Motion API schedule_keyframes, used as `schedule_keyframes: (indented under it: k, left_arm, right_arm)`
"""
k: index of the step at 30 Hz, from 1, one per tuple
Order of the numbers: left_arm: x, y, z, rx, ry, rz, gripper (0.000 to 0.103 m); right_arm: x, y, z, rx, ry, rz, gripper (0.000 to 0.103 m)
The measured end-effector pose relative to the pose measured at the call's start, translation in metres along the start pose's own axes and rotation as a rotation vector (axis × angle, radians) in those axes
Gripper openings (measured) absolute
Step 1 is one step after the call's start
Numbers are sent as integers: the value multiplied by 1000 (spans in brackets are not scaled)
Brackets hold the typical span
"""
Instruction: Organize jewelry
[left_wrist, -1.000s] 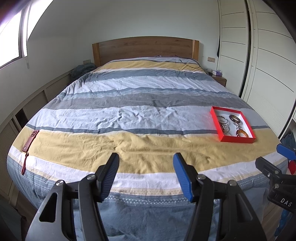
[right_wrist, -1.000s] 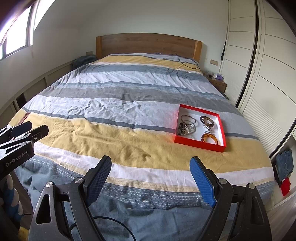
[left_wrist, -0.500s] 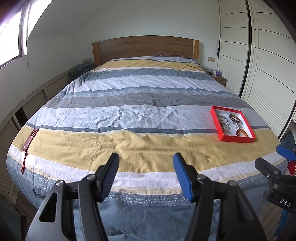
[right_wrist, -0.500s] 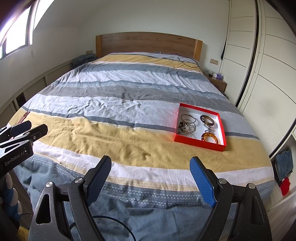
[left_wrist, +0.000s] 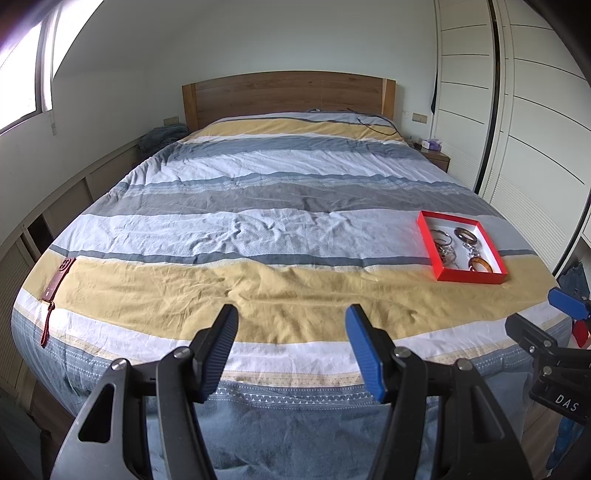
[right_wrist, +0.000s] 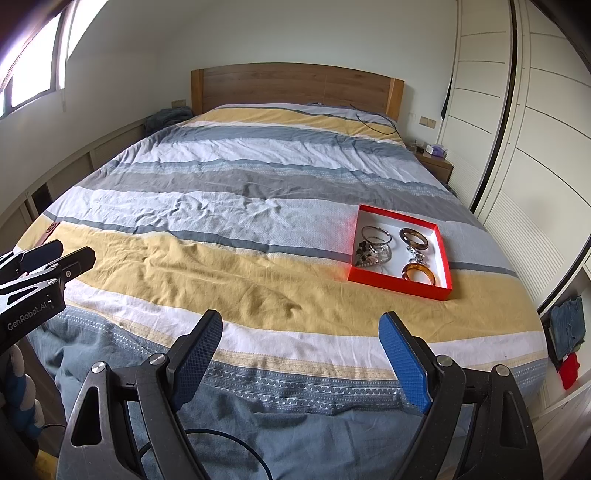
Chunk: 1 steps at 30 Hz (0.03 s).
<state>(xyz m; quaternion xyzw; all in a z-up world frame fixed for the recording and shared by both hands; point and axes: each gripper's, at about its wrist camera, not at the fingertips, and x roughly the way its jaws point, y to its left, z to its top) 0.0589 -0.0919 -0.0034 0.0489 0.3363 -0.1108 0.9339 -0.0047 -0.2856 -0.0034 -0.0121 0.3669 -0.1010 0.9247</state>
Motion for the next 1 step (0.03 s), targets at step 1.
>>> schedule_keyframes:
  k: [1]
  left_arm:
    - [0,-1,-1,0,1,-1,58]
  right_arm:
    - [0,0,-1,0,0,0,86]
